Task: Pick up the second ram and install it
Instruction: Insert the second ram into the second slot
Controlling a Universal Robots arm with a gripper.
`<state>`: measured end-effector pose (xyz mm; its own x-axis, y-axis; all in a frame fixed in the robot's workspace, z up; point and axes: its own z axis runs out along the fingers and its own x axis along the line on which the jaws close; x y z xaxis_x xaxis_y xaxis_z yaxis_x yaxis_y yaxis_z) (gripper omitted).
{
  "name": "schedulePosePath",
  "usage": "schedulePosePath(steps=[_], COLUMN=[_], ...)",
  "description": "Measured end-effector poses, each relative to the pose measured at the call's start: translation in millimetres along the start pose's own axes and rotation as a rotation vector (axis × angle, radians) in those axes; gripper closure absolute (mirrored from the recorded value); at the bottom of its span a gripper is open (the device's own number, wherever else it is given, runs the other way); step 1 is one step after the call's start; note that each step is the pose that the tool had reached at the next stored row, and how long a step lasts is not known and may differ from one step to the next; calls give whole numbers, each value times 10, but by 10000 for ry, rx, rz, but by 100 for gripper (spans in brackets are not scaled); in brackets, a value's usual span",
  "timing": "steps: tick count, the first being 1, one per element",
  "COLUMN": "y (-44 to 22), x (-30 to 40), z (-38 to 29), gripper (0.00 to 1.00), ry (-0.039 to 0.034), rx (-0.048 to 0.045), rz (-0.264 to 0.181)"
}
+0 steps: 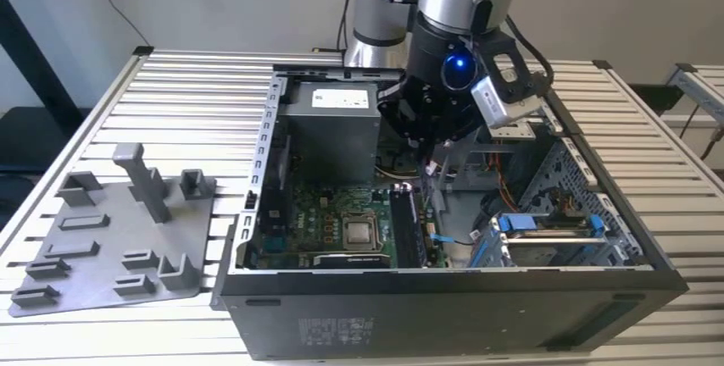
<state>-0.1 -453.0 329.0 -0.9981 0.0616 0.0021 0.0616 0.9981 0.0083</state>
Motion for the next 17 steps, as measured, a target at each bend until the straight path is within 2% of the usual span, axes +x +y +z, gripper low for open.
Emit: schedulePosePath(steps=[8,14,17], y=[-32,-33,-33], x=[-2,-2,-2], z=[56,92,119], gripper=[86,86,86], ry=[0,-5,-5], rx=[6,79,87], rz=[0,0,0])
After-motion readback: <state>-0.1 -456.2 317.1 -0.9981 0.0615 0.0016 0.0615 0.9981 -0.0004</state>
